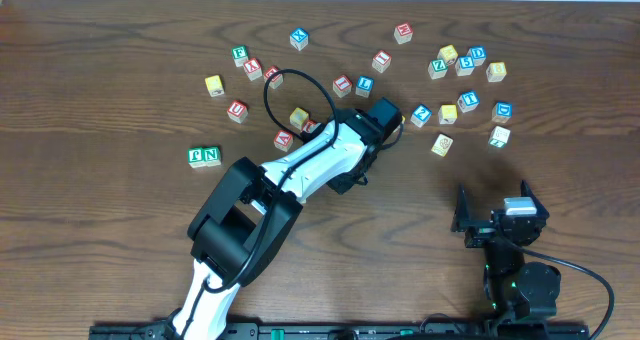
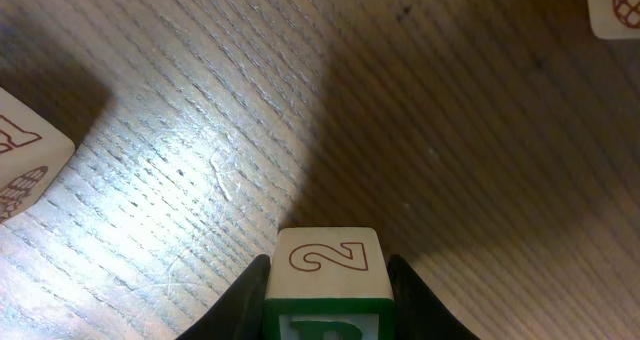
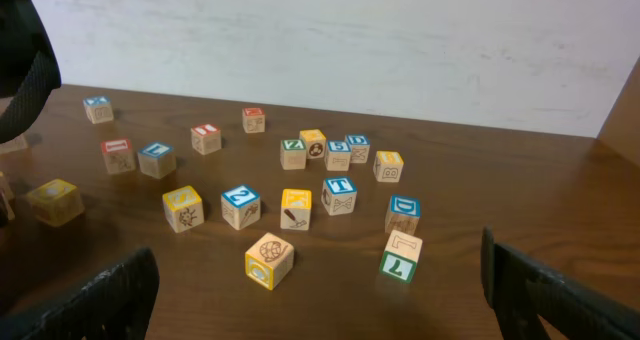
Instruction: Spell out ROBOT
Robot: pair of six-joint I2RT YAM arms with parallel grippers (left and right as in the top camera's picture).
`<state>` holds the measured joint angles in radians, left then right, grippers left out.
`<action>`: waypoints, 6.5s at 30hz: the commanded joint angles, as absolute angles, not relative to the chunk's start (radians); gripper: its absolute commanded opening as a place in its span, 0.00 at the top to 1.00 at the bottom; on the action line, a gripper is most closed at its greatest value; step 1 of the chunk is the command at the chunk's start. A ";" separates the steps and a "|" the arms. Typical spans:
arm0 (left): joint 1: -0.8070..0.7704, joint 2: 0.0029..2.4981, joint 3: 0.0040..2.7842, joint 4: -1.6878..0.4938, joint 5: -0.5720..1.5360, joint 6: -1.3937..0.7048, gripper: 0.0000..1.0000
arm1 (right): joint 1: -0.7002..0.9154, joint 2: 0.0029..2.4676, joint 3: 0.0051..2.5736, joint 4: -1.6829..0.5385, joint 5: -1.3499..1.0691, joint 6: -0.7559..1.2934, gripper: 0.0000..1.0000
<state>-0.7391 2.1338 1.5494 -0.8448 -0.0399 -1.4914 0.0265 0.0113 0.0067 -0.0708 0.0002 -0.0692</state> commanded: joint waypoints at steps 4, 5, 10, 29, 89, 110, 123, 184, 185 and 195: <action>-0.739 2.141 1.552 -0.850 -0.063 -1.417 0.78 | 0.020 0.007 0.006 -0.075 0.009 -0.060 0.01; -0.739 2.141 1.552 -0.850 -0.063 -1.399 0.80 | 0.020 0.007 0.006 -0.075 0.009 -0.060 0.01; -0.739 2.130 1.552 -0.850 -0.063 -1.289 0.85 | 0.020 0.007 0.006 -0.075 0.009 -0.060 0.01; -0.733 2.077 1.552 -0.893 -0.064 -0.856 0.93 | 0.020 0.007 0.006 -0.075 0.009 -0.060 0.01; -0.704 1.959 1.338 -0.896 0.046 -0.610 0.93 | 0.020 0.007 0.006 -0.075 0.009 -0.060 0.01; -0.703 1.959 1.266 -0.823 0.034 -0.565 0.93 | 0.020 0.007 0.006 -0.075 0.009 -0.060 0.01; -0.664 1.959 1.263 -0.793 -0.011 -0.519 0.92 | 0.020 0.007 0.006 -0.075 0.009 -0.060 0.01; -0.635 1.959 1.262 -0.806 0.068 -0.547 0.47 | 0.020 0.007 0.006 -0.075 0.009 -0.060 0.01; -0.635 1.959 1.262 -0.806 0.068 -0.547 0.47 | 0.020 0.007 0.006 -0.075 0.009 -0.060 0.01; -0.635 1.959 1.262 -0.805 0.068 -0.547 0.47 | 0.020 0.007 0.006 -0.075 0.009 -0.060 0.01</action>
